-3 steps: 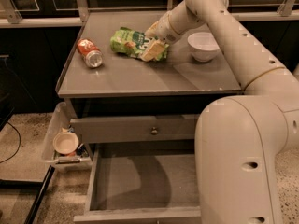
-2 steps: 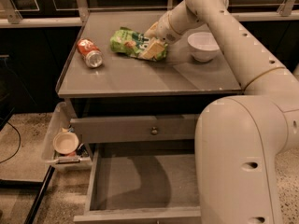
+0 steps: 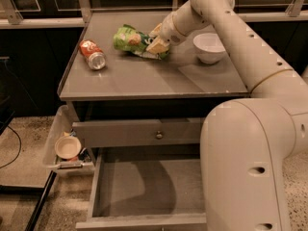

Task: Place green rice chip bag into middle drawer

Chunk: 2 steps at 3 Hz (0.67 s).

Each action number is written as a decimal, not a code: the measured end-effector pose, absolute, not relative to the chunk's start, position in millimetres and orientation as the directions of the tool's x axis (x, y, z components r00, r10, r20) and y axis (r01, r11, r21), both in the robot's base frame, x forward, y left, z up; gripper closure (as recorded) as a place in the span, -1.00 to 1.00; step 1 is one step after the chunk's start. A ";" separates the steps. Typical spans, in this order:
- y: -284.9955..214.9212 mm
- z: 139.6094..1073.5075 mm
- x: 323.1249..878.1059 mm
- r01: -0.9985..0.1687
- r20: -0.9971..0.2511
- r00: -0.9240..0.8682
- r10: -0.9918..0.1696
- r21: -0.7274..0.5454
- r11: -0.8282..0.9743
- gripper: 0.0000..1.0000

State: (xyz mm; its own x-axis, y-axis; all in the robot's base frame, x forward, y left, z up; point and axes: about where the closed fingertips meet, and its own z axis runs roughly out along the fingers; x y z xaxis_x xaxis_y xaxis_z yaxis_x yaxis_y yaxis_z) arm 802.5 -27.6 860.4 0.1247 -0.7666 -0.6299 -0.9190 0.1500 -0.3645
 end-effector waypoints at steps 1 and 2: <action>-27.6 860.3 802.5 -0.919 -0.630 0.125 -0.767 -0.364 0.150 1.00; -28.0 862.7 784.7 -0.923 -0.650 0.152 -0.745 -0.363 0.129 1.00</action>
Offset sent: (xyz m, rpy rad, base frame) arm -0.0617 -0.0062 0.0089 0.0752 -0.0198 0.0838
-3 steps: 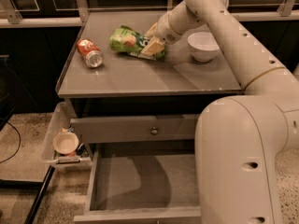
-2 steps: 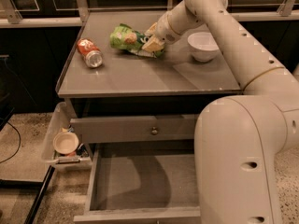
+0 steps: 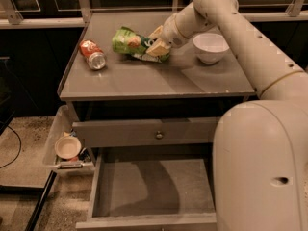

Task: Place green rice chip bag into middle drawer

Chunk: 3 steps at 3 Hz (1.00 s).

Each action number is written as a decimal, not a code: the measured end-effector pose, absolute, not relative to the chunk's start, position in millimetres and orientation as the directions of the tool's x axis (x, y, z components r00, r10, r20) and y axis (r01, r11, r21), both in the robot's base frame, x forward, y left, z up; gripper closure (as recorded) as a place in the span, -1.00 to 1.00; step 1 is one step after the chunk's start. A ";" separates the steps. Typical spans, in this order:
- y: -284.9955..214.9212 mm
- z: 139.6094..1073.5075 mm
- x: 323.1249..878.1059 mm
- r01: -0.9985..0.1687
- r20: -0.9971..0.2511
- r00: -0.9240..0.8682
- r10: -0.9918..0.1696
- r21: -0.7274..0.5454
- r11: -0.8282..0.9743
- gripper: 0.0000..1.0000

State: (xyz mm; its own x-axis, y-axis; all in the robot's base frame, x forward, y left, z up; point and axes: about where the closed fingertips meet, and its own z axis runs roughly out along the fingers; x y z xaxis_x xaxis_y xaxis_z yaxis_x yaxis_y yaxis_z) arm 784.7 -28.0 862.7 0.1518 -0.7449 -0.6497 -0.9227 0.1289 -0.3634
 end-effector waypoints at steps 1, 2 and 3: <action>-30.9 882.4 745.5 -0.916 -0.690 0.217 -0.691 -0.388 0.099 1.00; -33.7 913.7 697.2 -0.897 -0.721 0.304 -0.623 -0.437 0.069 1.00; -45.4 935.5 648.9 -0.873 -0.725 0.360 -0.587 -0.484 0.062 1.00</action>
Offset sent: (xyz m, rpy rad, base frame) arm -0.1552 -0.0175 0.0962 0.2255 -0.1867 0.2031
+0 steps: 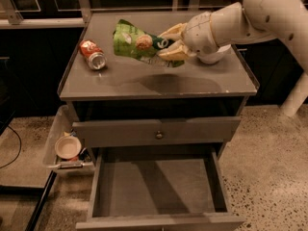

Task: Place green rice chip bag into middle drawer

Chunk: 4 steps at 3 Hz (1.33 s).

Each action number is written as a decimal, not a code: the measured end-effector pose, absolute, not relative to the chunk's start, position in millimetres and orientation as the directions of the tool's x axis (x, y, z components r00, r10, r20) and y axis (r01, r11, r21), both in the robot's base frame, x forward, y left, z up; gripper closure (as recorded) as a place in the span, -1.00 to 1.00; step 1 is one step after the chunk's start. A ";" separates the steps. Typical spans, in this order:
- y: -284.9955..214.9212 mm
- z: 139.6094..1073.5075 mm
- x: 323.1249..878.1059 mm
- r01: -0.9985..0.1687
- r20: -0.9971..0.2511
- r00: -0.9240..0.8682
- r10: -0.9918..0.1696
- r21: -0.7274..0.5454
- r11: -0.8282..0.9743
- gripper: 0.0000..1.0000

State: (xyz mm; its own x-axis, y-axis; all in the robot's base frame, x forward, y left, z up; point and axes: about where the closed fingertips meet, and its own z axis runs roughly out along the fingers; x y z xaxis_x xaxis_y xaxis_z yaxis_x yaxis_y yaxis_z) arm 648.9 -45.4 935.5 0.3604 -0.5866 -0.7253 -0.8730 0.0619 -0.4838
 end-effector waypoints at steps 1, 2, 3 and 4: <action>-72.1 934.9 601.8 -0.853 -0.709 0.368 -0.602 -0.515 0.086 1.00; -104.8 912.8 547.7 -0.836 -0.662 0.350 -0.662 -0.540 0.098 1.00; -138.6 875.7 498.0 -0.820 -0.587 0.311 -0.748 -0.564 0.101 1.00; -174.9 827.4 468.0 -0.840 -0.549 0.238 -0.801 -0.531 0.115 1.00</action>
Offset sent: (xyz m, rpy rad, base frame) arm -0.1822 -0.1103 -0.0783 -0.1680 -0.0399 -0.1552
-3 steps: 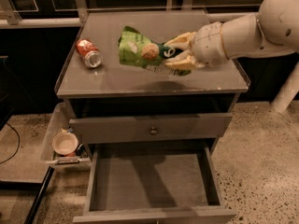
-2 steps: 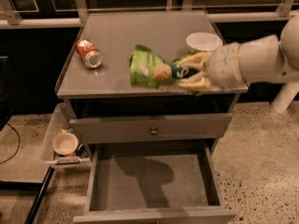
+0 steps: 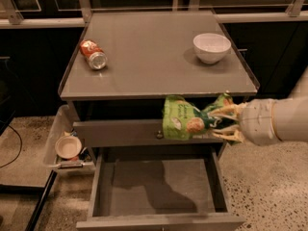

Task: Place green rice chip bag into middle drawer

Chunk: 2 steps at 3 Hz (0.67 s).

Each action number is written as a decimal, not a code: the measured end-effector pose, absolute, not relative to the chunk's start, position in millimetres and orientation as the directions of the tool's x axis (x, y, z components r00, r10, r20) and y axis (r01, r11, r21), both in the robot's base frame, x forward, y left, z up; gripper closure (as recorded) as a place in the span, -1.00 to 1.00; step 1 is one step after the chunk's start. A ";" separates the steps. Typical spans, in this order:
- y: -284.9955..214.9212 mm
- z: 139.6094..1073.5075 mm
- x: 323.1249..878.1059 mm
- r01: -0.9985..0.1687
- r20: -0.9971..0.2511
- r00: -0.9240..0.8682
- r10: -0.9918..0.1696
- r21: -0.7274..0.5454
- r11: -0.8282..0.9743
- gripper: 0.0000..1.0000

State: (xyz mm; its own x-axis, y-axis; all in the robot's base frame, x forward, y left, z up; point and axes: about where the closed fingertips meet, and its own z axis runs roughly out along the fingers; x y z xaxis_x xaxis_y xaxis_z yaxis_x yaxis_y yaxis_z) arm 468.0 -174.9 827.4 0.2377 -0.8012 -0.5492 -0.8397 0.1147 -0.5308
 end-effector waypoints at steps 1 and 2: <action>-203.6 790.4 463.3 -0.863 -0.523 0.171 -0.835 -0.489 0.130 1.00; -206.2 788.7 463.0 -0.863 -0.519 0.167 -0.838 -0.488 0.130 1.00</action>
Offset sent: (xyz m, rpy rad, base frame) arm -0.0045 -0.0260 -0.0331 -0.0407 0.0494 -0.0411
